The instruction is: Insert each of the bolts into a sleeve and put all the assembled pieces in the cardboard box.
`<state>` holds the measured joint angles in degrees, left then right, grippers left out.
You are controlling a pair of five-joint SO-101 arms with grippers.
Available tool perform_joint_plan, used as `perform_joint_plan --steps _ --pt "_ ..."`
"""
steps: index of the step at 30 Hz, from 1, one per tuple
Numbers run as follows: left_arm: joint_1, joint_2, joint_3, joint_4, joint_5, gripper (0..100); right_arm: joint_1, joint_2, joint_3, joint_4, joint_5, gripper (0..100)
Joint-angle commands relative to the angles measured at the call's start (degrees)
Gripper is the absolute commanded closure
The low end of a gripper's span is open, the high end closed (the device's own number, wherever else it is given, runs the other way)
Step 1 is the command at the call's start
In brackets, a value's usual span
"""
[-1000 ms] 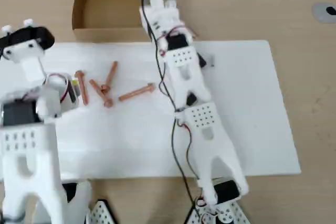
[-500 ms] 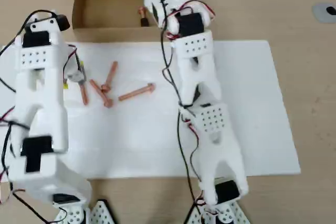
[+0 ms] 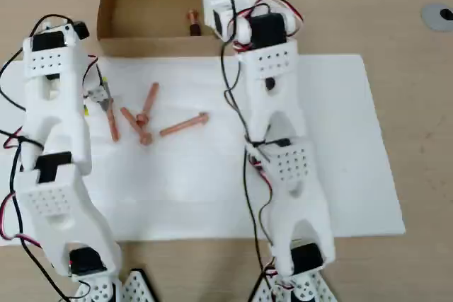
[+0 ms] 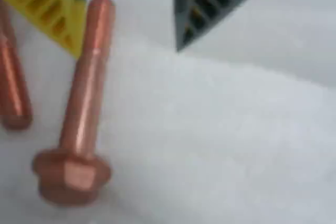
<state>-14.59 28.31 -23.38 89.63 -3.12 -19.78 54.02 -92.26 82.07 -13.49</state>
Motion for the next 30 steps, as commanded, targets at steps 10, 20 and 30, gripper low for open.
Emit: perform_joint_plan --steps 10,20,30 --pt "-0.2 8.7 -14.2 0.5 2.1 87 2.5 -6.4 -3.1 0.2 -0.2 73.1" --pt "2.7 8.8 -13.8 0.5 9.8 87 2.5 -6.1 -3.1 0.2 -0.2 73.1" --pt "3.0 8.9 -12.7 0.6 12.8 87 2.9 -6.1 -2.9 0.2 -0.2 73.1"
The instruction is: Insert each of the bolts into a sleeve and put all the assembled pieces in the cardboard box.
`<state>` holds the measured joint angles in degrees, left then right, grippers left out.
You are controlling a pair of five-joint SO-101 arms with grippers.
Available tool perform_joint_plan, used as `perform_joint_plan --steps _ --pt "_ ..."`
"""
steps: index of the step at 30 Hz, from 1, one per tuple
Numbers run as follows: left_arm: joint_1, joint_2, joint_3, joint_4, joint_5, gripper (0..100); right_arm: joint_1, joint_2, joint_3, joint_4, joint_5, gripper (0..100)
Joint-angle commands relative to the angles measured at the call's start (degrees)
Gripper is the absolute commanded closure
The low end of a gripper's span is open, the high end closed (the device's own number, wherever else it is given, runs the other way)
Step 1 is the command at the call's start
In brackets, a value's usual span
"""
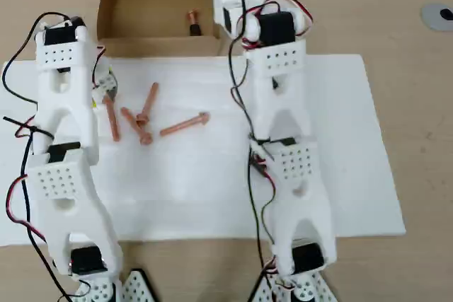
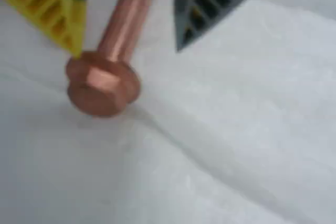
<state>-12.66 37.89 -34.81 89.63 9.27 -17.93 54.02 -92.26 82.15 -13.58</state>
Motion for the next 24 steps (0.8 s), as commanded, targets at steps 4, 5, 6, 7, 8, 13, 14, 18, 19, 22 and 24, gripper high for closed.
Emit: perform_joint_plan --steps 4,5,6,7,8,13,14,18,19,22,24 --pt "1.1 -0.7 -1.3 3.1 0.4 87 1.0 -6.1 -2.9 0.1 -0.2 73.1" --pt "1.1 -0.7 -1.3 3.6 0.4 87 1.0 -6.1 -2.9 0.1 -0.2 73.1" --pt "1.1 -0.7 -1.3 4.0 0.4 87 1.0 -6.1 -2.9 0.1 -0.2 73.1" --pt "1.1 -0.7 -1.2 4.0 0.4 87 1.0 -6.1 -2.9 0.1 -0.2 73.1" --pt "1.1 -0.7 -1.2 4.0 0.4 87 1.0 -6.1 -2.9 0.1 -0.2 73.1" --pt "1.1 -0.6 0.7 3.5 0.5 87 1.0 -6.1 -2.9 0.1 -0.4 73.1" --pt "1.1 -0.2 1.4 2.6 0.5 87 1.0 -6.1 -2.9 0.1 -0.4 73.1" --pt "1.1 2.9 3.2 -0.9 0.5 87 1.0 -6.1 -2.9 0.1 -0.4 73.1" --pt "1.1 3.9 3.1 -1.5 0.5 87 1.0 -6.1 -2.9 0.1 -0.4 73.1" --pt "1.1 6.5 2.8 -3.4 0.5 87 1.0 -6.1 -2.9 0.1 -0.4 73.1" --pt "1.1 7.1 2.8 -4.4 0.5 87 1.0 -6.1 -2.8 0.1 -0.4 73.1"
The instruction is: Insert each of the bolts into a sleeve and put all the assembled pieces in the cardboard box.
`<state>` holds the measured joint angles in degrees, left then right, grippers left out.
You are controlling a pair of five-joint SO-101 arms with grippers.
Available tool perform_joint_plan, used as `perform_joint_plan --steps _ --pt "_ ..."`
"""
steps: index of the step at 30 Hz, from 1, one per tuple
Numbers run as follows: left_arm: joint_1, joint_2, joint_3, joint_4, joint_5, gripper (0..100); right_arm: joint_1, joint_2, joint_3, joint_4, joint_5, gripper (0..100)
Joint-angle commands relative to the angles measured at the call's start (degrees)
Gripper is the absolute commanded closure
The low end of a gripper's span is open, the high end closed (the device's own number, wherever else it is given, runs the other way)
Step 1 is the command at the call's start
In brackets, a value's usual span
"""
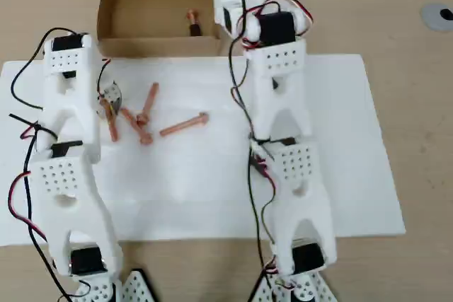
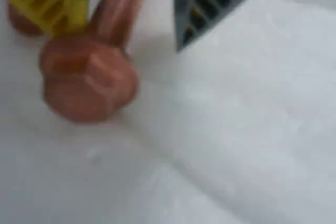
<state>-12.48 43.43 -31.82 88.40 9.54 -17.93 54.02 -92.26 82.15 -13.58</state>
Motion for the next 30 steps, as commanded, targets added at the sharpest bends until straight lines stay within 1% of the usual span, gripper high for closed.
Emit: perform_joint_plan --steps 1,4,6,9,13,18,21,24,27,30 --pt "1.0 1.7 -0.2 -3.4 0.2 87 1.0 -6.1 -2.7 0.1 -0.4 73.1" --pt "1.0 1.7 -0.2 -3.5 0.2 87 1.0 -6.0 -2.7 0.1 -0.4 73.1" --pt "1.0 1.7 -0.2 -3.5 0.2 89 1.0 -6.0 -2.6 0.1 -0.4 73.1" --pt "1.0 1.5 -0.2 -3.5 0.2 100 1.0 -6.0 -2.6 0.1 -0.4 73.1" --pt "1.0 1.5 -2.7 -2.3 0.1 99 0.9 -6.0 -3.0 1.9 -0.4 73.1" --pt "1.1 -1.8 -12.0 3.0 -0.3 99 0.9 -8.7 -3.2 5.3 -0.5 73.1" --pt "1.1 -6.2 -18.8 6.9 -2.8 99 0.4 -14.2 -3.1 8.1 -0.5 73.1" --pt "2.0 -11.0 -22.9 10.9 -5.4 99 -0.9 -19.1 -3.1 12.4 -0.5 73.1" --pt "4.5 -16.3 -21.1 12.1 -6.7 99 -1.2 -21.8 -2.5 19.4 -0.7 73.1" --pt "6.9 -23.2 -15.0 12.1 -6.7 99 1.7 -21.2 -1.5 20.3 -4.2 73.1"
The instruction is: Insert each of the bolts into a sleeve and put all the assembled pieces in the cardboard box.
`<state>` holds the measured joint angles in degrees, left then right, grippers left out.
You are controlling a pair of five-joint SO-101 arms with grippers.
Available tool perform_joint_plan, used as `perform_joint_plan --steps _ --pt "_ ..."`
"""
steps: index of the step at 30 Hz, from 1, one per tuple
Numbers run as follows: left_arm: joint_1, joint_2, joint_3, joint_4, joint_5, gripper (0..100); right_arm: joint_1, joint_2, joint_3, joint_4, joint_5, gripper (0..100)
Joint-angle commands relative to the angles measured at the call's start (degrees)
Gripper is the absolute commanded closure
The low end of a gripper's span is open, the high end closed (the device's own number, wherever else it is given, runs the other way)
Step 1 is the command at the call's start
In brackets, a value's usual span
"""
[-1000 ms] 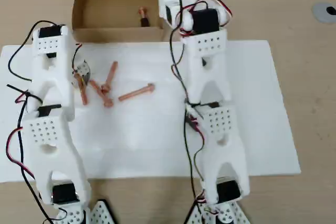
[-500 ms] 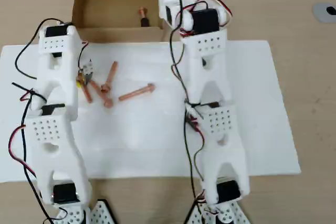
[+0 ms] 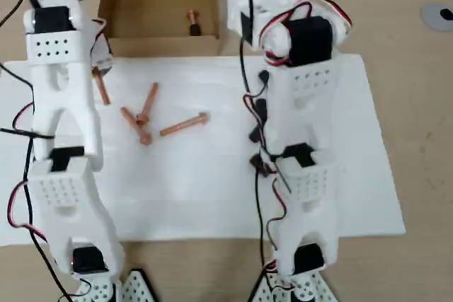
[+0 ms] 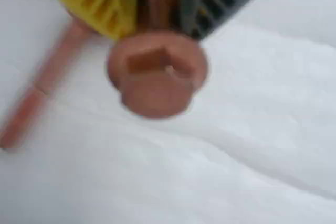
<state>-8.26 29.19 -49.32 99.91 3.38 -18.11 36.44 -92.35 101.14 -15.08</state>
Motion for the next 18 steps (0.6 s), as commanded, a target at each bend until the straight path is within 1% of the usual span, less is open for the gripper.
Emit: perform_joint_plan --steps 1,4,7,10,13,18 --pt "3.5 -11.4 4.9 0.6 -0.6 99 3.1 -3.2 -0.8 1.3 -3.8 73.1" --pt "6.0 -19.5 12.0 0.5 -0.6 99 5.1 -2.3 4.5 1.3 -4.8 73.1" --pt "7.3 -28.4 18.9 0.2 -1.7 99 5.2 -2.3 12.4 1.4 -6.0 73.1" --pt "6.9 -37.0 27.7 -3.1 -3.6 99 5.0 -4.2 21.1 1.4 -7.9 73.1" --pt "6.0 -45.9 39.6 -8.4 -5.2 99 4.9 -9.5 32.3 1.4 -11.3 73.1" --pt "6.1 -61.7 62.9 -23.3 -7.5 99 5.2 -18.1 52.7 1.1 -16.6 73.2"
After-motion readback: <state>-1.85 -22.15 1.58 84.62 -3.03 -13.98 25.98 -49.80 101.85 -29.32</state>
